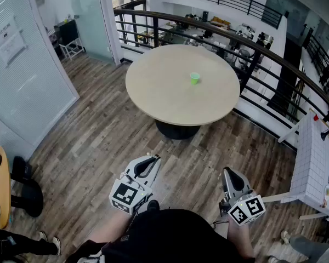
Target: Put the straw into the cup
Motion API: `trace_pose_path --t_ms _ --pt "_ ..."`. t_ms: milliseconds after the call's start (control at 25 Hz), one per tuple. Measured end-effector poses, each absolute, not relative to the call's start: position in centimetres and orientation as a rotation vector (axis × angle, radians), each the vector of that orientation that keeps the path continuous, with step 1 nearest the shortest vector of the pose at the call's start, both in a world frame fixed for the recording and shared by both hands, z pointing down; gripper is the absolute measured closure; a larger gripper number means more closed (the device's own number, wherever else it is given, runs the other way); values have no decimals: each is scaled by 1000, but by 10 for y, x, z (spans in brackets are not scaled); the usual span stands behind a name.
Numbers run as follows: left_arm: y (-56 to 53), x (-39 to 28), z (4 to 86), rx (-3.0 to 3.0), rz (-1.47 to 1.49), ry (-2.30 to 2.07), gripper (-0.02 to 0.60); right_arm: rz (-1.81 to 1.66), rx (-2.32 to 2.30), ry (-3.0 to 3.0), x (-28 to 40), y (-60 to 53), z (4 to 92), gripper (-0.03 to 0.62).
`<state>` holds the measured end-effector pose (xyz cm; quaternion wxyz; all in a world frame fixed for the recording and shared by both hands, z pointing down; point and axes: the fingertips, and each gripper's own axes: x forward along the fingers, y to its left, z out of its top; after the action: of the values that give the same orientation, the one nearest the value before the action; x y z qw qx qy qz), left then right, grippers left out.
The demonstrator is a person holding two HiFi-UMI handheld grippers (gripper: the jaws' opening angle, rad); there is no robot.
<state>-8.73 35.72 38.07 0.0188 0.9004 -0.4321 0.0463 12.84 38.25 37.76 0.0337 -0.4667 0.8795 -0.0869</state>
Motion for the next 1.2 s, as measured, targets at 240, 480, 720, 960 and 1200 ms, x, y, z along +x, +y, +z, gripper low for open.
trace_pose_path --t_ms 240,480,720,960,1200 --pt "361 -106 388 2775 151 -1352 554 -281 -1429 2719 111 385 382 572" --pt "357 -127 392 2774 133 -1345 554 -281 -1431 2730 89 384 383 572" --pt "351 -165 393 2773 121 -1335 554 -292 -1417 2728 47 375 379 571" --pt "346 -210 399 2789 136 -1338 554 -304 -1416 2727 5 368 385 571" --pt "322 -226 406 2767 127 -1310 554 -341 -1465 2733 -3 352 385 571"
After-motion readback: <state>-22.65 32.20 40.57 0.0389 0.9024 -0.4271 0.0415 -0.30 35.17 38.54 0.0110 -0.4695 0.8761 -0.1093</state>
